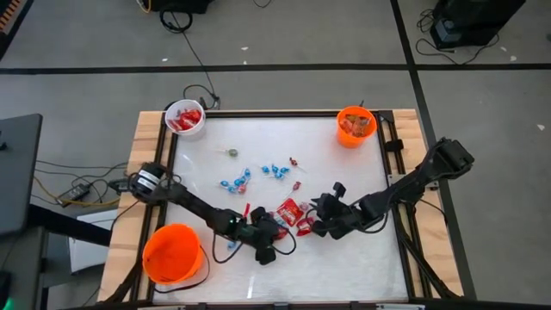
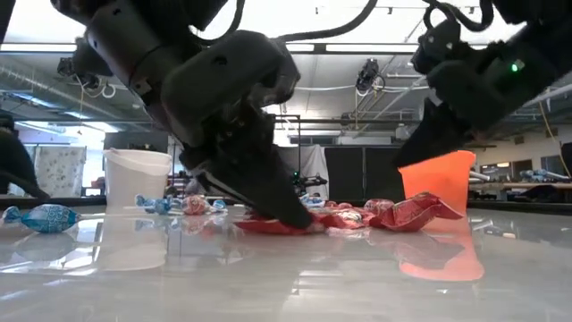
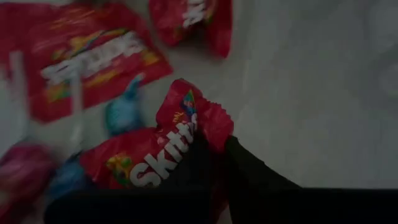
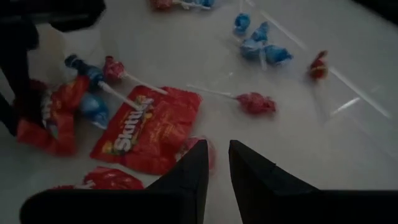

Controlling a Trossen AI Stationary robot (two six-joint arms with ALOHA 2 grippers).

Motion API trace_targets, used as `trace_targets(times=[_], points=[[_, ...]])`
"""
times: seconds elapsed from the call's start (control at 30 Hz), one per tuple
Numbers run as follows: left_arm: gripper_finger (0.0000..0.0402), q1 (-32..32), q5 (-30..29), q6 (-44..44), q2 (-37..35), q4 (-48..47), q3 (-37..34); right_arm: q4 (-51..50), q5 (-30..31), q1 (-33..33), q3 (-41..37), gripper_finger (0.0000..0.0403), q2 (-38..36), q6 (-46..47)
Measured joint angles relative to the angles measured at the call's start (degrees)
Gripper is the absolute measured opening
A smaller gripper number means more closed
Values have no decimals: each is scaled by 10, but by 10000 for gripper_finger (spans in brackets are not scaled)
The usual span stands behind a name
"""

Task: Sort candy by brand, put in halloween buckets
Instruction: Put the bottom left red candy pack into the white bucket

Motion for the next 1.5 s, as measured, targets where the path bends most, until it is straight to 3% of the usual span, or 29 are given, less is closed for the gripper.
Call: trace_targets(times=[0.07, 0.27, 0.47, 0.73, 1.1, 1.3, 1.5], points=[[25, 2, 11, 15, -8, 12, 6, 42, -5, -1, -16, 77, 10, -10], [26, 25, 23, 55, -89, -75, 27, 103, -58, 5, -40, 77, 35, -35], [23, 47, 16, 93, -166, -148, 27, 116, -15, -5, -42, 77, 38, -104], [23, 105, 4, 166, -254, -273, 28, 147, -29, -36, -42, 77, 37, -139], [23, 250, 49, 188, -317, -327, -47, 191, -30, -79, -42, 76, 37, -211], [23, 329, 36, 192, -364, -423, -40, 207, -31, -94, -42, 75, 37, -244], [23, 460, -6, 205, -414, -562, 5, 210, -49, -117, -42, 74, 36, -264]])
